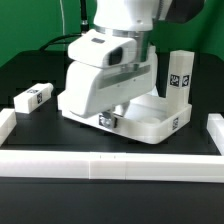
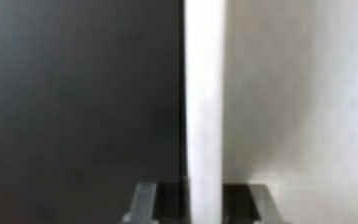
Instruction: Assemble desk
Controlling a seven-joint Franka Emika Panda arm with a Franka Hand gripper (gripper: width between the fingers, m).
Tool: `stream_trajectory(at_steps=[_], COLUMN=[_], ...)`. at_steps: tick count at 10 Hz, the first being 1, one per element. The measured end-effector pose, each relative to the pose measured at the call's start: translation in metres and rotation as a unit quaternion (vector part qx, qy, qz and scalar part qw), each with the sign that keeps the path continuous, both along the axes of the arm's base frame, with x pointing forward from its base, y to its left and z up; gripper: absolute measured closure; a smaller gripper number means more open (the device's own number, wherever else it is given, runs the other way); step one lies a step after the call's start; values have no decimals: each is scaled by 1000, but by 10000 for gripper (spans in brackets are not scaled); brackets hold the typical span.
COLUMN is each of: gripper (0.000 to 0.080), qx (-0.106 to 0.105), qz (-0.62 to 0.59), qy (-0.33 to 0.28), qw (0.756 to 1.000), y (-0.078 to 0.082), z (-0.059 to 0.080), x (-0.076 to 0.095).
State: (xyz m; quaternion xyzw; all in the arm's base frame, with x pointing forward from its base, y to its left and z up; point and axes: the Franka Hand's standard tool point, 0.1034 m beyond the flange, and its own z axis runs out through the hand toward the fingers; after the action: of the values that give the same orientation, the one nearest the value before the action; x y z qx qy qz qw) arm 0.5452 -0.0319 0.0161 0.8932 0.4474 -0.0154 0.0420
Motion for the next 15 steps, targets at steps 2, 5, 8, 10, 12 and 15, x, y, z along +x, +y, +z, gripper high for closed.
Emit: stream_trajectory(at_steps=[2,5,8,10,12,15], gripper=[736,736,736,736,737,737], qx=[-5,-15,-35,-42,-38,-36], qz=[100,222,311,354,353,311], qy=[7,18,29,39,40,33], qw=[995,975,949,934,934,949], y=[18,17,19,33,51,71], z=[-3,-4,-2,-3,-3,-5], x=[21,29,37,58,75,91])
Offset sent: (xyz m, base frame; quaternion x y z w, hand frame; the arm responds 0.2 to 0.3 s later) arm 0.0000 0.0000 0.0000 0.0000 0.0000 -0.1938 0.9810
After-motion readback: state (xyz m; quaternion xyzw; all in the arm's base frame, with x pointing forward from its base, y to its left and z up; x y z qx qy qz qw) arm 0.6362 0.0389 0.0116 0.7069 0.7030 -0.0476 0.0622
